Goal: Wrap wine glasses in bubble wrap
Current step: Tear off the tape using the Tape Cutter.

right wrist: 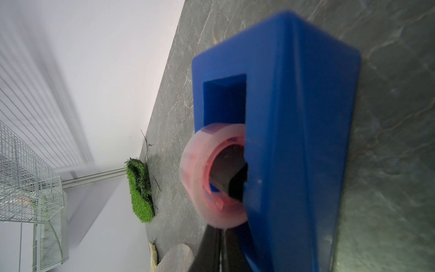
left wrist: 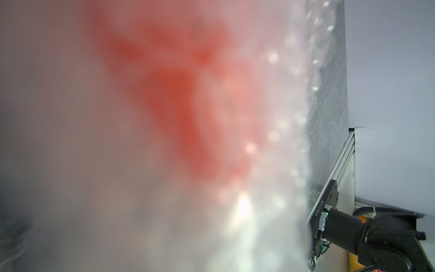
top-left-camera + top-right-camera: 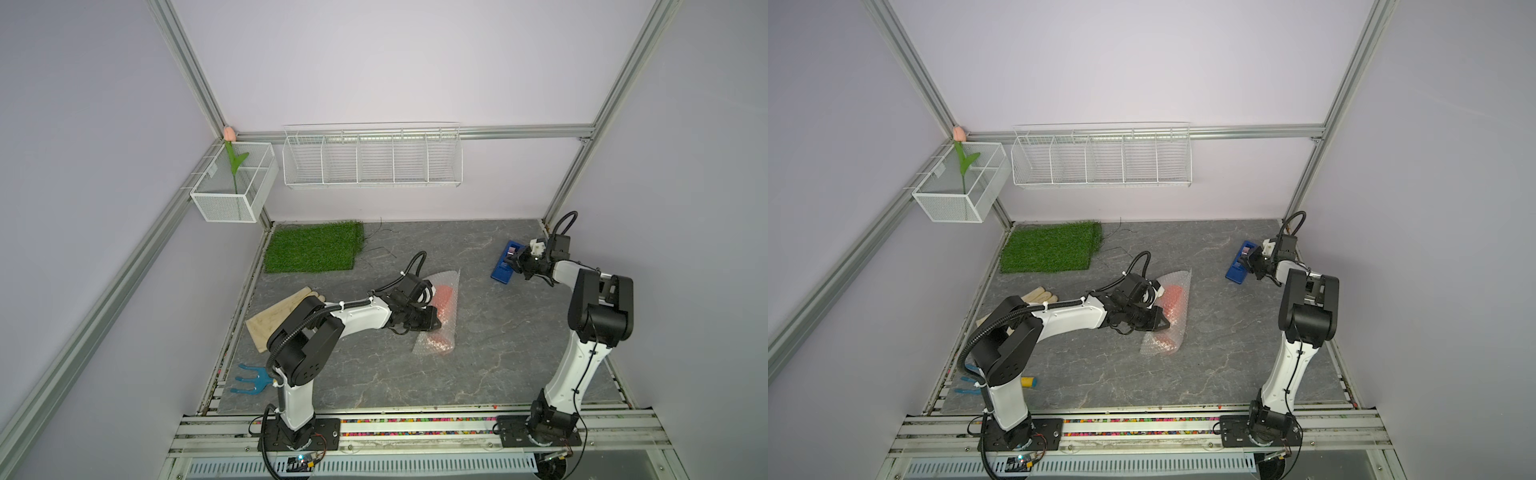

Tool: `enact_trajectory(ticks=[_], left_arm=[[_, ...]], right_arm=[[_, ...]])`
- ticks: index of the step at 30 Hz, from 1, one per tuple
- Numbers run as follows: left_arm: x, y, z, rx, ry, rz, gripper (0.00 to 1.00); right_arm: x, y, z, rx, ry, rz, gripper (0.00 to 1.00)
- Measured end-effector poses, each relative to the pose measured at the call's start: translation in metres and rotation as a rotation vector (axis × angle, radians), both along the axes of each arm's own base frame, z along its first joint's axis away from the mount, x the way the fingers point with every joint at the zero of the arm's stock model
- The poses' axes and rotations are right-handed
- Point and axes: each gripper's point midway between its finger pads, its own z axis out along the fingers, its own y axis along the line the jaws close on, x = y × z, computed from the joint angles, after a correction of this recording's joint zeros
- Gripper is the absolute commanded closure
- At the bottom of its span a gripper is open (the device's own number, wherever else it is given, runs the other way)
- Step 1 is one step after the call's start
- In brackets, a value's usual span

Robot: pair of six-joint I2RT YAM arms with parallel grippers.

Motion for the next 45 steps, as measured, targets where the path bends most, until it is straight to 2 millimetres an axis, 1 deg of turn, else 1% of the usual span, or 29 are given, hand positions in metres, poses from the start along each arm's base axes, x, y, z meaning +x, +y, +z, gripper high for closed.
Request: enact_trajectory(ticks=[4, 11, 15, 22, 26, 29, 32, 36, 45], left_arm=[[0.0, 0.0, 0.0, 0.0, 0.0, 0.0, 0.88], [0.0, 0.0, 0.0, -0.002, 0.0, 0.0, 0.88], [0.0, -0.001, 0.0, -0.006, 0.0, -0.002, 0.88], [0.001, -0.002, 0.0, -0.013, -0.001, -0.005, 0.88], [0.001, -0.004, 0.0, -0.017, -0.001, -0.007, 0.87], [0.001, -0.005, 0.0, -0.022, -0.001, -0.009, 0.87], [0.001, -0.005, 0.0, -0.025, -0.001, -0.011, 0.87], [0.001, -0.006, 0.0, -0.029, -0.003, -0.011, 0.87], [0.001, -0.006, -0.001, -0.035, -0.006, -0.012, 0.87]], right_arm=[[-0.005, 0.002, 0.001, 0.009, 0.009, 0.0, 0.93], [-0.018, 0.019, 0.01, 0.052, 0.012, 0.034, 0.93], [-0.024, 0.022, 0.015, 0.061, 0.01, 0.036, 0.93], [-0.032, 0.026, 0.017, 0.074, 0.013, 0.044, 0.93], [-0.039, 0.03, 0.025, 0.083, 0.008, 0.054, 0.93], [-0.04, 0.034, 0.034, 0.084, -0.008, 0.065, 0.93], [-0.041, 0.037, 0.037, 0.084, -0.014, 0.071, 0.93], [-0.046, 0.039, 0.031, 0.087, 0.004, 0.073, 0.93], [-0.063, 0.046, 0.009, 0.093, 0.058, 0.083, 0.93]])
